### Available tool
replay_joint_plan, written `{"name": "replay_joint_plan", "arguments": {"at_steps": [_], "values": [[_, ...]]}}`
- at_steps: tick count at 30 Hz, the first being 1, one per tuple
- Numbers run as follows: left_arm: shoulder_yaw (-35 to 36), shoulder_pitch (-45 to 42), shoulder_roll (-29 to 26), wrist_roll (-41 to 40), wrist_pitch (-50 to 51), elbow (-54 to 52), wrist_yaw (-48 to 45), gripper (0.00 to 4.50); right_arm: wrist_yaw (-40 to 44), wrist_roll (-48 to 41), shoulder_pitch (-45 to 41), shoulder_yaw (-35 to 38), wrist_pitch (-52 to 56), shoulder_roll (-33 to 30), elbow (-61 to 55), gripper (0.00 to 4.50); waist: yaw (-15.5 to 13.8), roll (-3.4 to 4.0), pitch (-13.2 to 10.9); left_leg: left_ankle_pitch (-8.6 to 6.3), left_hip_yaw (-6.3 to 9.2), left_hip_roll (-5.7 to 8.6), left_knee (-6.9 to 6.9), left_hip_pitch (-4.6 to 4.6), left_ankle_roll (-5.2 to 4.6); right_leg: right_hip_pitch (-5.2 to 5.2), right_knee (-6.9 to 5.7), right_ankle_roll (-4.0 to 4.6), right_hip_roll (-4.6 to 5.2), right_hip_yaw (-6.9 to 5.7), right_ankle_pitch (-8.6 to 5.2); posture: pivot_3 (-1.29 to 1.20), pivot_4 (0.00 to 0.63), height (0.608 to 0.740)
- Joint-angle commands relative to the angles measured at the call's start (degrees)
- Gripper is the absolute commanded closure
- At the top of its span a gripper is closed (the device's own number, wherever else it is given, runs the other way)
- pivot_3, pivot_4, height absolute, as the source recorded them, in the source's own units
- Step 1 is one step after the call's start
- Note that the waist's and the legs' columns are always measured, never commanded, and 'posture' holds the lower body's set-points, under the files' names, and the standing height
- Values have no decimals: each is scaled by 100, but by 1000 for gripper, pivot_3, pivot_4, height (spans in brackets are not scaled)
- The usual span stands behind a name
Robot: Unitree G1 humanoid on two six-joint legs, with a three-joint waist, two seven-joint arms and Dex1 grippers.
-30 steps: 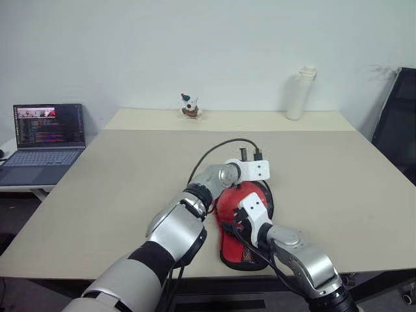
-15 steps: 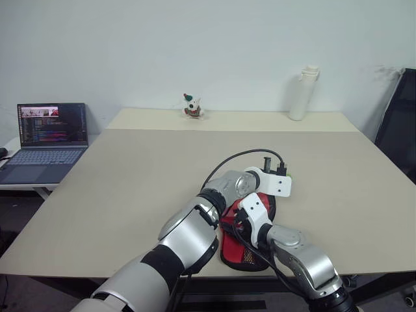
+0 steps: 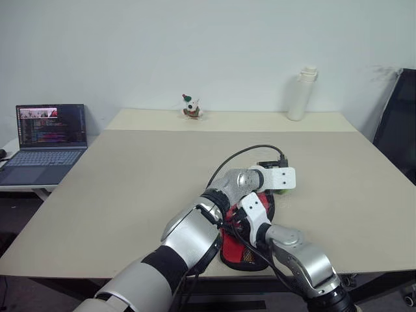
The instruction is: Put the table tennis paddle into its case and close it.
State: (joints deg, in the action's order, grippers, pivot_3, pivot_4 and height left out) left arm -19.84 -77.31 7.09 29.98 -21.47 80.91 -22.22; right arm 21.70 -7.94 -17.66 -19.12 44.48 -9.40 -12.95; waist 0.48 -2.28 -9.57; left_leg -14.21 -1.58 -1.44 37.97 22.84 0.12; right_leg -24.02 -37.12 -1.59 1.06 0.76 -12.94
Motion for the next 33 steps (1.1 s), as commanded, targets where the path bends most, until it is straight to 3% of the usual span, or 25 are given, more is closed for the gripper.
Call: {"name": "replay_joint_plan", "arguments": {"at_steps": [1, 5, 11, 18, 21, 26, 33], "values": [[349, -201, -5, -400, -28, -312, -153, 1235, 59, -61, 134, -50, 515, 8, 603, 1180, 28, 2, 2, 0, -1, 0, 0, -2, 0, 0, -2, 0, -1, 1, 0, 0, 150, 740], [711, -221, -155, -764, -35, -379, -297, 1235, 104, -142, 55, 62, 667, 35, 432, 1180, 70, 3, 2, 0, 0, -2, 0, -2, 0, -1, -6, 0, -3, 1, 0, 0, 150, 740], [1444, -65, -643, -1591, -31, -633, -981, 1235, 284, -889, -26, 671, 1618, -35, -989, 1180, 101, 5, -2, 0, 4, -2, -3, 7, 0, -5, 0, 0, -1, 2, 1, 0, 150, 740], [2028, 291, -1292, -2318, 374, -837, -1679, 1235, 348, -1966, -277, 1836, 2867, -131, -2306, 1180, 103, 8, -11, -1, 11, -2, -4, 15, 1, -12, 1, 1, -1, 1, 1, 0, 150, 740], [2451, 614, -1636, -2895, 779, -1001, -2418, 1235, 357, -2434, -532, 2659, 3287, -160, -2596, 1180, 132, 10, -14, -1, 14, -4, -4, 14, 1, -13, -2, 1, -1, 1, 1, 0, 150, 740], [2333, 1152, -1789, -3272, 1433, -1612, -4120, 1235, 347, -2747, -784, 3367, 3514, -477, -2400, 1180, 94, 11, -15, -1, 13, -3, -5, 15, 1, -12, 0, 3, -1, -6, 2, 0, 150, 740], [1823, 1785, -1855, -3254, 1846, -2374, -5215, 1235, 75, -2174, -1119, 2966, 2600, -1086, -1511, 1180, 108, 12, -18, -1, 6, 3, -3, 17, 0, -13, 4, 17, 3, 4, 11, 0, 150, 740]]}}
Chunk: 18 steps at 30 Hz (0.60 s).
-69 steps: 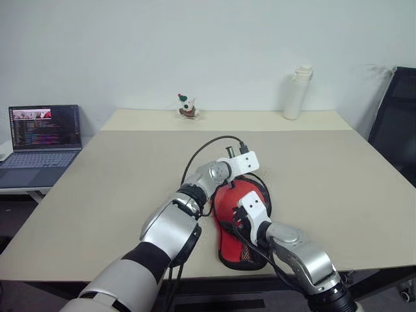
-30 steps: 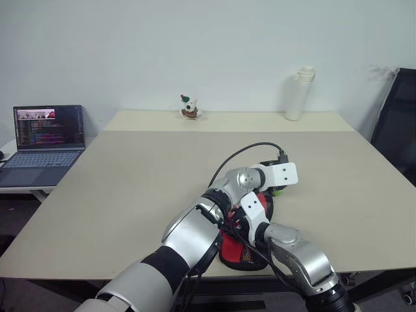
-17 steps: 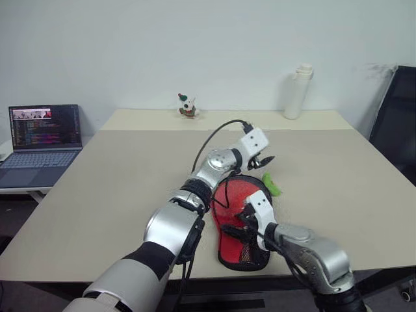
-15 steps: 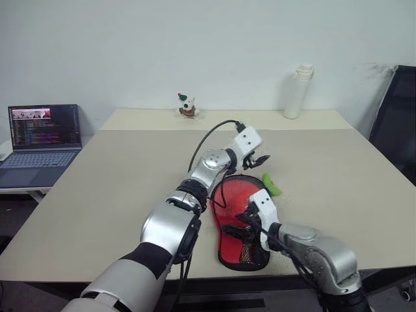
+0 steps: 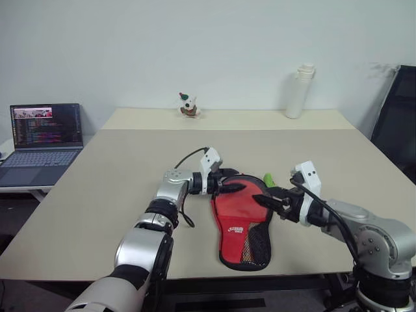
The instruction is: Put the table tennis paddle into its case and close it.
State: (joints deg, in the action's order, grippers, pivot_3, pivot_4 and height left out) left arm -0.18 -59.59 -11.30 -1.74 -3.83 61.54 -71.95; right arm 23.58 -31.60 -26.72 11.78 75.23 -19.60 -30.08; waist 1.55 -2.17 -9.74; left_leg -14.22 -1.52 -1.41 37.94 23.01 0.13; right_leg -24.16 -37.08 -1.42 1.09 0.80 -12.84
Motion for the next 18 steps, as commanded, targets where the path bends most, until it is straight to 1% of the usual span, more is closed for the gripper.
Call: {"name": "replay_joint_plan", "arguments": {"at_steps": [1, 8, 13, 18], "values": [[-262, 109, -10, 8, -3, -470, -262, 1235, -213, 358, -293, -240, -704, -50, 412, 1180, 5, 1, -1, 0, 0, -2, 0, -1, 0, 0, -3, -4, -2, 0, -3, 0, 150, 740], [-764, 431, 58, 360, -408, -293, -16, 1235, -586, 1111, -658, -911, -1847, 159, 1544, 1180, 23, 2, -1, 0, -2, -7, -2, -4, -1, -1, -5, -13, -9, 3, -8, 0, 150, 740], [-815, 527, 63, 357, -477, -255, 38, 1235, -698, 1446, -890, -1157, -2366, 316, 2174, 1180, 12, 4, -1, 0, -3, -6, -1, -1, -1, -2, -4, -7, -6, 3, -4, 0, 150, 740], [-838, 614, 59, 375, -501, -285, 95, 1235, -861, 1875, -1107, -1331, -2976, 435, 3091, 1180, 13, 4, -1, -1, -3, -6, -1, -2, -1, -1, -4, -5, -6, 2, -3, 0, 150, 740]]}}
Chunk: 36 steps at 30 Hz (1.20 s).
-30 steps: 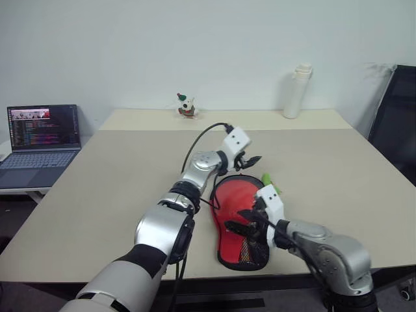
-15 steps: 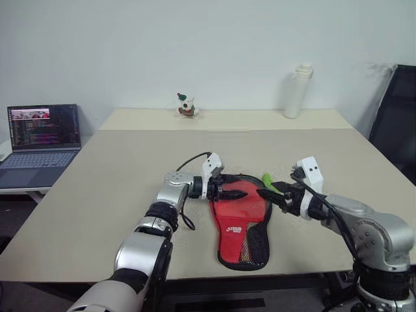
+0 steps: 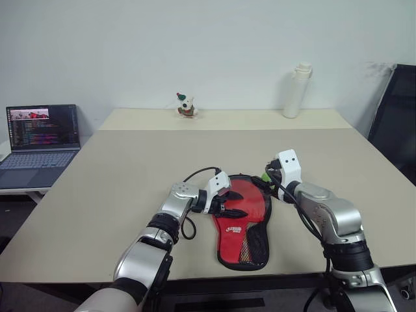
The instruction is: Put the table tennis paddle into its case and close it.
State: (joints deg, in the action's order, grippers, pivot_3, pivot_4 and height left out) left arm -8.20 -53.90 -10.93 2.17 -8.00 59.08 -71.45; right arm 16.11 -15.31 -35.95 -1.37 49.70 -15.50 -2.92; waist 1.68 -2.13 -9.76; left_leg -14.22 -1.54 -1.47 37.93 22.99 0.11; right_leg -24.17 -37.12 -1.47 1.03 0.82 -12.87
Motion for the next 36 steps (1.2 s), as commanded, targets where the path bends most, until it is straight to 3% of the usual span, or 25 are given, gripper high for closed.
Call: {"name": "replay_joint_plan", "arguments": {"at_steps": [1, 12, 15, 23, 28, 36], "values": [[-41, 59, 21, -14, -85, -56, 55, 1235, -153, 332, -223, -33, -524, 42, 571, 1180, 1, 0, 0, 0, 0, 0, 0, 0, 0, 0, 0, 2, 0, -1, 1, 0, 150, 740], [-99, 218, 2, -5, -66, -249, 85, 1235, -406, 596, -403, 208, -928, 204, 1567, 1180, 2, 1, 1, 0, 0, -1, 0, -2, 0, 1, -2, 12, 0, 3, 7, 0, 150, 740], [-123, 242, 7, 9, -59, -270, 103, 1203, -461, 549, -412, 357, -904, 245, 1578, 1755, 1, 1, 1, 0, 1, -1, 0, -2, 0, 1, -2, 15, 0, 3, 9, 0, 150, 740], [-241, 178, 94, 163, -81, 119, 178, 1203, -475, 515, -292, 510, -779, 237, 1461, 4488, 2, 4, 3, 0, 1, 0, 0, -4, 0, 3, -2, 11, 0, 2, 7, 0, 150, 740], [-369, 162, 163, 345, -167, 483, 262, 1203, -397, 511, -90, 523, -611, 77, 1154, 4488, -22, 10, 11, 0, 1, 1, 1, -7, 0, 8, -2, 4, 1, 0, 3, 0, 150, 740], [-313, 104, 349, 259, -63, 608, 198, 1203, 385, 240, 897, 406, 403, -877, -548, 4488, -78, 20, 20, 0, 2, 8, 2, -7, -1, 15, 4, -11, 7, -2, -6, 0, 150, 740]]}}
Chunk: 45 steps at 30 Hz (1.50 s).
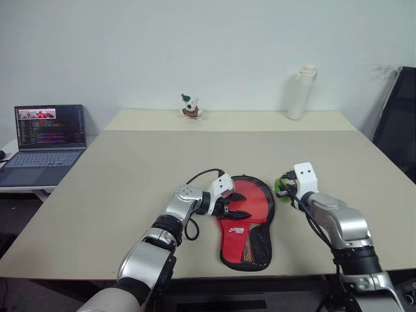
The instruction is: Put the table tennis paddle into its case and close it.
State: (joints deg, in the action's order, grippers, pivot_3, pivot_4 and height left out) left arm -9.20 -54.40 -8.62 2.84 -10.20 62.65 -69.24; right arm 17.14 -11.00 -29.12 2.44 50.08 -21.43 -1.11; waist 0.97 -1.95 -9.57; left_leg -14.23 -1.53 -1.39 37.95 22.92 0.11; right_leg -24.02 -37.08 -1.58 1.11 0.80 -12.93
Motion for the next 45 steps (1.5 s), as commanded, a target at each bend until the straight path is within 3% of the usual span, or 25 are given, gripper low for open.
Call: {"name": "replay_joint_plan", "arguments": {"at_steps": [1, 11, 19, 25, 35, 45], "values": [[-213, 145, 135, 190, 168, 257, -32, 1203, 368, -246, 324, 44, 494, -410, -931, 4488, -19, 3, 2, 0, 0, -1, 0, 0, 0, 0, 0, 0, 0, -1, 0, 0, 150, 740], [-236, 61, 316, 235, 226, 350, 0, 1203, 1479, -1380, 1585, 407, 1612, -1614, -2965, 4488, -138, 11, 7, -2, 3, 2, -1, 5, -3, 2, 12, -2, 0, -6, -3, 0, 150, 740], [-244, 3, 402, 311, 216, 422, 45, 1203, 2047, -2165, 2428, 642, 1921, -2305, -3906, 4488, -143, 7, 10, -3, 9, 2, 3, -1, -4, 10, 12, -3, 1, -12, -4, 0, 150, 740], [-252, -57, 480, 340, 196, 468, 89, 1203, 2653, -2759, 3758, 647, 1820, -2874, -4865, 4488, -195, 8, 13, -5, 19, 3, 3, -2, -2, 24, 23, -7, 4, -25, -8, 0, 150, 740], [-235, -79, 544, 401, 149, 516, 268, 1203, 2943, -3891, 4405, 868, 1644, -3075, -5681, 4488, -206, 4, 15, -6, 36, 3, 9, -11, 0, 41, 28, -6, 6, -40, -8, 0, 150, 740], [-205, -116, 613, 388, 145, 546, 519, 1203, 2118, -4838, 4154, 113, 1416, -2866, -5875, 4488, -208, 4, 16, -6, 87, 4, 9, -12, 0, 53, 33, -3, 8, -61, -11, 0, 150, 740]]}}
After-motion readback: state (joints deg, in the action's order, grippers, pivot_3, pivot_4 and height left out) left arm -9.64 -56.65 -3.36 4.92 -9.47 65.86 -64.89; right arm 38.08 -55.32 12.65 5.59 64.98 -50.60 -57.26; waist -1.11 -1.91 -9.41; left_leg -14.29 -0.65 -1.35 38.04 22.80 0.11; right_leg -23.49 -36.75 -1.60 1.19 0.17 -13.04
